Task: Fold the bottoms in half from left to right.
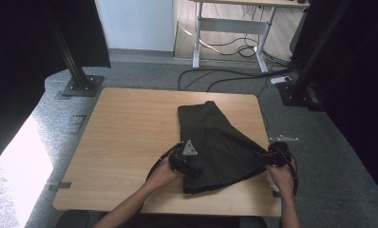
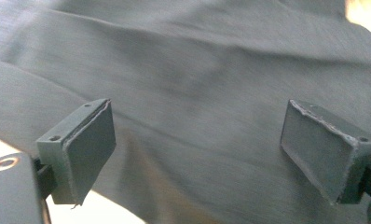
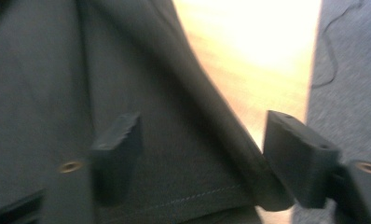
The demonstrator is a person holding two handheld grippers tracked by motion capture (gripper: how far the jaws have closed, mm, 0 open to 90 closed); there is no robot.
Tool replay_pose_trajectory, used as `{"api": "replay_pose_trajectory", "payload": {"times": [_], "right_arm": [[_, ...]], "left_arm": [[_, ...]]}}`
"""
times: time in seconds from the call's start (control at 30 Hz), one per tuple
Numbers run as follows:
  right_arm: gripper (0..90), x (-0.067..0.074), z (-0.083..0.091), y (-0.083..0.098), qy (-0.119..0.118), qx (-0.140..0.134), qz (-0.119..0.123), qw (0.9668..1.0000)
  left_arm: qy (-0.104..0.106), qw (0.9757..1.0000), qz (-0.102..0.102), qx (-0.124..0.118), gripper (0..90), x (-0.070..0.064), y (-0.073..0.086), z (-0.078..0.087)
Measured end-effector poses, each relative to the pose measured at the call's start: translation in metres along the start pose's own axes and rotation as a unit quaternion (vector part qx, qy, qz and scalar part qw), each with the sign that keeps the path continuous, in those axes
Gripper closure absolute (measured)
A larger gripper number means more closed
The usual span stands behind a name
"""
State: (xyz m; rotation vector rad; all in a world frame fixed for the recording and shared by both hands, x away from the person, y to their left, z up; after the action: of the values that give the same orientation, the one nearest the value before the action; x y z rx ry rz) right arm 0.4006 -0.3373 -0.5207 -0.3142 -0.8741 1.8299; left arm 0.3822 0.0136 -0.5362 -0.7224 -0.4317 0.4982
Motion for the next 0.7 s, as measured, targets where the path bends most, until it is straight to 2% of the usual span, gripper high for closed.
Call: {"api": "replay_pose_trajectory", "payload": {"times": [0.03,0.07,0.1,0.13,0.2,0.23,0.3,0.43,0.47,0.5,0.53,0.57,0.6,0.67,0.7], "right_arm": [[39.7,-0.002,-0.004,0.004,-0.004,0.009,-0.003,0.9999],[47.6,-0.003,-0.01,0.011,-0.019,0.024,-0.005,0.9995],[47.6,-0.003,-0.01,0.011,-0.019,0.024,-0.005,0.9995],[52.0,-0.001,-0.014,0.017,-0.029,0.025,-0.01,0.9992],[53.3,0.001,-0.015,0.018,-0.032,0.025,-0.011,0.9991],[54.8,0.006,-0.018,0.022,-0.041,0.029,-0.011,0.9987],[54.9,0.008,-0.019,0.023,-0.042,0.028,-0.01,0.9987],[54.9,0.031,-0.023,0.027,-0.068,0.026,0.002,0.9973],[54.9,0.038,-0.025,0.027,-0.074,0.028,0.006,0.9968],[54.9,0.044,-0.027,0.026,-0.08,0.029,0.014,0.9963],[54.8,0.052,-0.03,0.025,-0.084,0.03,0.022,0.9958],[54.7,0.059,-0.034,0.024,-0.088,0.032,0.029,0.9952],[54.7,0.059,-0.034,0.024,-0.088,0.032,0.029,0.9952],[53.7,0.077,-0.042,0.02,-0.1,0.032,0.044,0.9935],[52.4,0.094,-0.05,0.017,-0.109,0.032,0.054,0.992]], "left_arm": [[-0.004,0.9999,-0.009,0.006,8.7,-0.004,0.004,-0.002],[-0.006,0.9999,-0.01,0.009,9.0,-0.005,0.006,-0.003],[-0.007,0.9999,-0.005,0.01,9.0,-0.005,0.009,-0.005],[-0.001,0.9998,0.007,0.016,10.5,-0.001,0.013,-0.005],[-0.003,0.9998,0.008,0.019,10.8,0.0,0.015,-0.006],[-0.005,0.9998,0.008,0.02,10.8,0.002,0.017,-0.005],[-0.007,0.9996,0.015,0.024,10.7,0.008,0.021,-0.003],[-0.023,0.9989,0.02,0.035,10.8,0.025,0.032,0.006],[-0.032,0.9981,0.032,0.04,10.8,0.037,0.041,0.013],[-0.036,0.9976,0.041,0.041,10.8,0.044,0.047,0.016],[-0.036,0.9976,0.041,0.041,10.8,0.044,0.047,0.016],[-0.04,0.997,0.051,0.043,10.8,0.051,0.053,0.02],[-0.045,0.9962,0.061,0.044,10.8,0.058,0.059,0.024],[-0.056,0.9942,0.079,0.047,10.8,0.074,0.072,0.033],[-0.061,0.9936,0.082,0.047,11.8,0.081,0.078,0.038]]}}
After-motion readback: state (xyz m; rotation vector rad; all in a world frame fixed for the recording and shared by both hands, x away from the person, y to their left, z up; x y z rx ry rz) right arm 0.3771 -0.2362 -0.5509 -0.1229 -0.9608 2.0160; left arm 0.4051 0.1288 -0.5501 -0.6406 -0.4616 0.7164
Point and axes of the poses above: each handheld gripper's, and its own axes: z roughly backward along the jaws, y roughly out of its underside, x roughly to its left, the point moved 2 cm from there along -z, roughly forward along the jaws, and after that the axes turned 10 degrees about -y, right-handed, at the moved point
